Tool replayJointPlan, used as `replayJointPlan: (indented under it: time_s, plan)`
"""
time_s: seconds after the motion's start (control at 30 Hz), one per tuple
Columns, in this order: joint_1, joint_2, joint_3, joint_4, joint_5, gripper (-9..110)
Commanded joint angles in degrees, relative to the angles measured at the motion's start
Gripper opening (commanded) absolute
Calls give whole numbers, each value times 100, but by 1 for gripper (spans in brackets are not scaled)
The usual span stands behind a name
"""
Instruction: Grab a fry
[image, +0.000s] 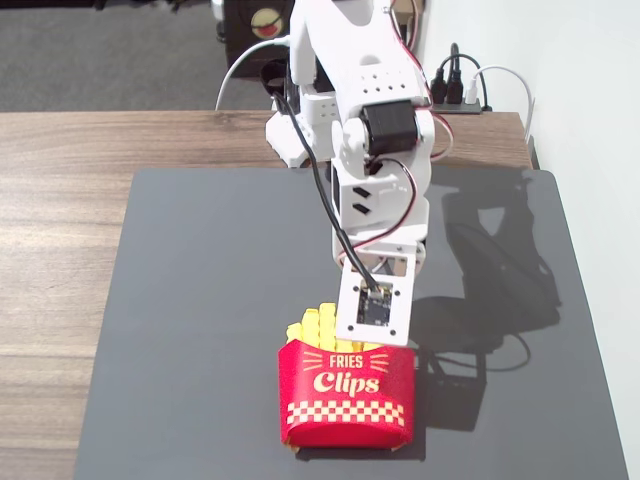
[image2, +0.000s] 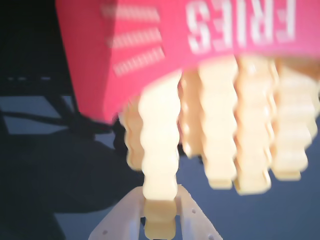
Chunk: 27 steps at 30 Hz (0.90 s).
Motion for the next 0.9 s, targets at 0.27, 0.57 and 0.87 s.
replayJointPlan:
  time_s: [0.27, 0.57, 0.87]
  plan:
    - [-123, 1380, 1441, -316, 105, 2]
    - [-343, 2619, 2742, -352, 369, 2]
    - [-483, 4069, 3683, 193, 571, 2]
